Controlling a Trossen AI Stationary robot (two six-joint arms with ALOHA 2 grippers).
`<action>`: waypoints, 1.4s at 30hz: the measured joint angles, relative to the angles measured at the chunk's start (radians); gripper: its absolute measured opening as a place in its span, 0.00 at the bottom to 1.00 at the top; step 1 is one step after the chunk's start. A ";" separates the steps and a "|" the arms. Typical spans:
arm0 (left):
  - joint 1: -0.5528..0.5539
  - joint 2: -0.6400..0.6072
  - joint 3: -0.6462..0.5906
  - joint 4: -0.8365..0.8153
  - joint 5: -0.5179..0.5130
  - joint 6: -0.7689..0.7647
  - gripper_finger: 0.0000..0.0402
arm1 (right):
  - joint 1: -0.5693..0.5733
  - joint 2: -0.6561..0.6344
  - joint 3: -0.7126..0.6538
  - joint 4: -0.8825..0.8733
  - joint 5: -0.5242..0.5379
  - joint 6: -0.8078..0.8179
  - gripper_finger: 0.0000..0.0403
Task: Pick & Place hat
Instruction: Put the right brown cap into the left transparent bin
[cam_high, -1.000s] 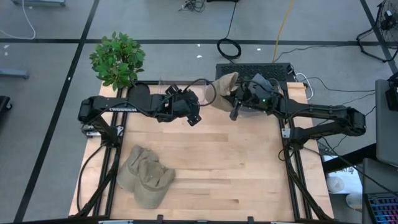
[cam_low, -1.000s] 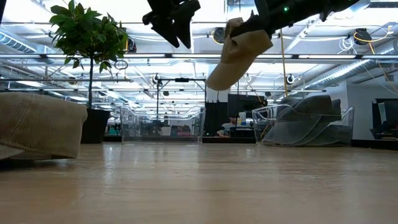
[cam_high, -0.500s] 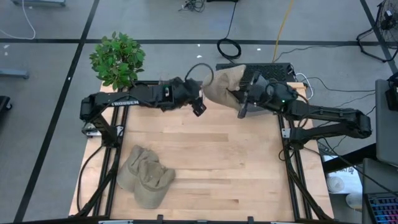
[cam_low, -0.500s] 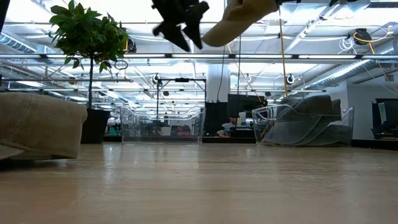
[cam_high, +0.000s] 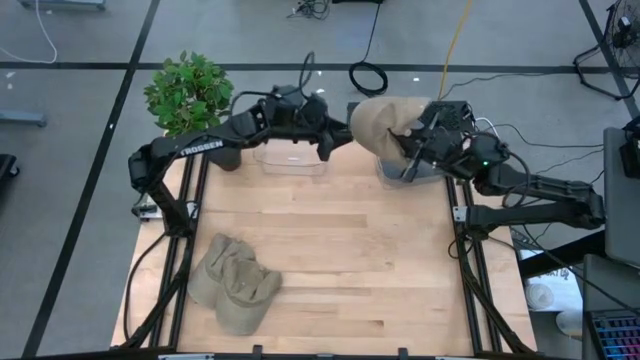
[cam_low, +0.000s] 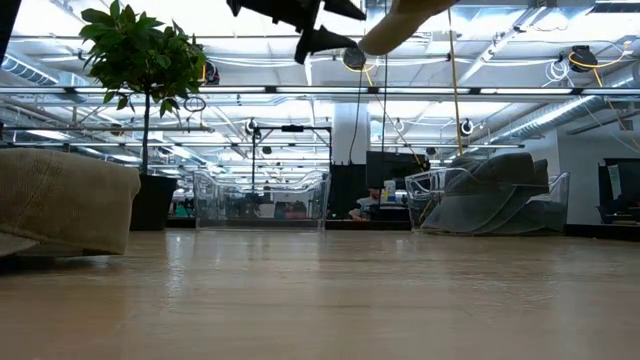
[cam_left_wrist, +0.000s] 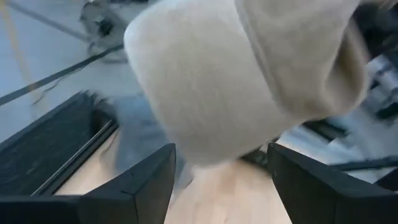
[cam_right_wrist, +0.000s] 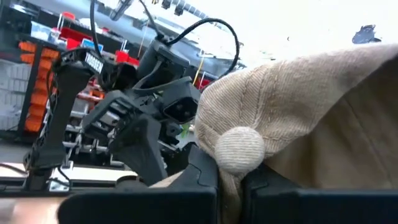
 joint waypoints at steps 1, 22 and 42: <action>0.005 0.000 -0.006 0.029 0.008 -0.017 0.64 | 0.000 -0.004 0.000 0.002 -0.002 0.000 0.00; -0.011 0.000 -0.010 0.103 0.060 -0.080 0.59 | 0.001 0.081 0.001 0.151 -0.134 0.042 0.00; -0.022 -0.031 -0.011 0.024 0.151 -0.001 0.02 | 0.001 0.062 0.001 -0.103 -0.035 0.010 0.19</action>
